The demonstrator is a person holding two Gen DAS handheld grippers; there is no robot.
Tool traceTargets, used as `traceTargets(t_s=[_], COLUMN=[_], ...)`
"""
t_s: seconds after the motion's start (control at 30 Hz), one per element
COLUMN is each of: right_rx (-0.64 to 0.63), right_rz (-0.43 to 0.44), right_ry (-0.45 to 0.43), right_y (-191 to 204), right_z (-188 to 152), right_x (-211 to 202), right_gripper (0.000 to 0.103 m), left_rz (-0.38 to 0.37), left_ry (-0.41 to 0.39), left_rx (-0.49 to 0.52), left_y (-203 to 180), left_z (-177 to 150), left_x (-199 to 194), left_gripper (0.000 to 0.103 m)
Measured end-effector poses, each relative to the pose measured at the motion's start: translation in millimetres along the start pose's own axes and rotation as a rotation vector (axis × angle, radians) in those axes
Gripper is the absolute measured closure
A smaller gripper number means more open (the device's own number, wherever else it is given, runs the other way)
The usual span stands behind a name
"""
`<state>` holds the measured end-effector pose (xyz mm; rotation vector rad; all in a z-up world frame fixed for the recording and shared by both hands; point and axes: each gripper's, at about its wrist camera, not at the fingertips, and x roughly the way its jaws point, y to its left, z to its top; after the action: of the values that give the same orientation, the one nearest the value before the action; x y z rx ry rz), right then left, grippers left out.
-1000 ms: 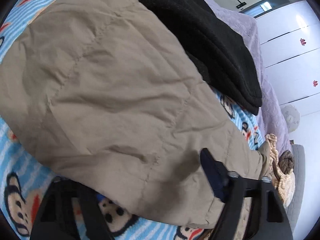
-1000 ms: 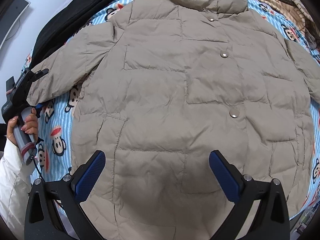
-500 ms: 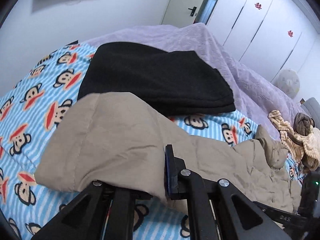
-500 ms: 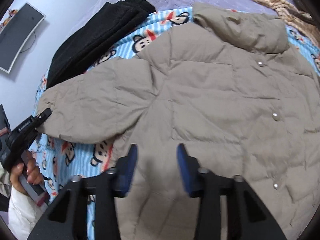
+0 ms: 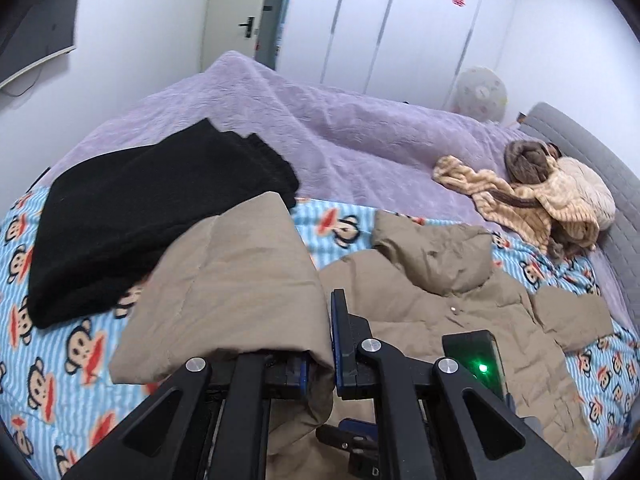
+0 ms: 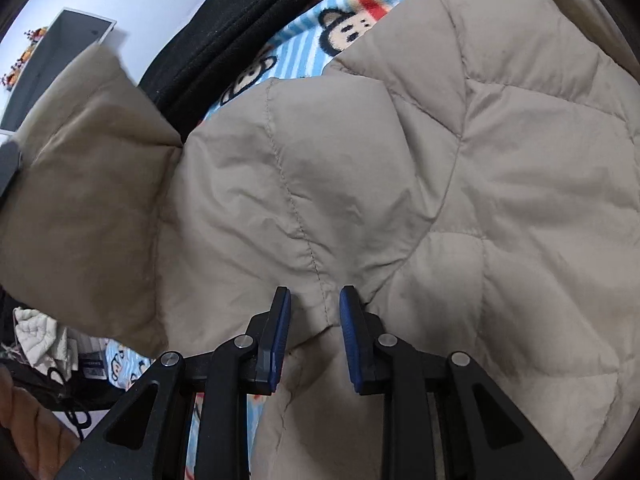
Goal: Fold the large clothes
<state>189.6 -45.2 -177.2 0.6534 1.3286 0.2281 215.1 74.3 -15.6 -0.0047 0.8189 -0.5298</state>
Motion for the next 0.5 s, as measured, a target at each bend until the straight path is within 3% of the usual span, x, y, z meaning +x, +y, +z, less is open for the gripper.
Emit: traceTargets(t_s=[0.1,0.23,0.3,0.4,0.5], right_rx=[0.027,0.091,0.127,0.169,0.186], right_rz=[0.011,-0.095,-0.153,-0.214,-0.239], right_ry=[-0.025,-0.111,-0.147,-0.191,-0.199], right_y=[-27,-86,-115,-147,-165], right_z=[-13,-38,-49,-66,-74], right_x=[-31,-92,-116,-141,-144], right_gripper=[0.075,0.075,0.075,0.075,0.075], left_rz=[-0.07,-0.105,-0.086,-0.052,-0.045], left_ry=[0.039,0.119,0.186,0.294,0.317], left_rx=[0.085,0.219,0.266,0.3,0.288], left_y=[-52,-114,-135,-144,-137], left_z=[-3,-30,-54,-92,-111], left_x=[23,62,86,111,106], left_gripper=[0.093,0.093,0.093,0.092,0.092])
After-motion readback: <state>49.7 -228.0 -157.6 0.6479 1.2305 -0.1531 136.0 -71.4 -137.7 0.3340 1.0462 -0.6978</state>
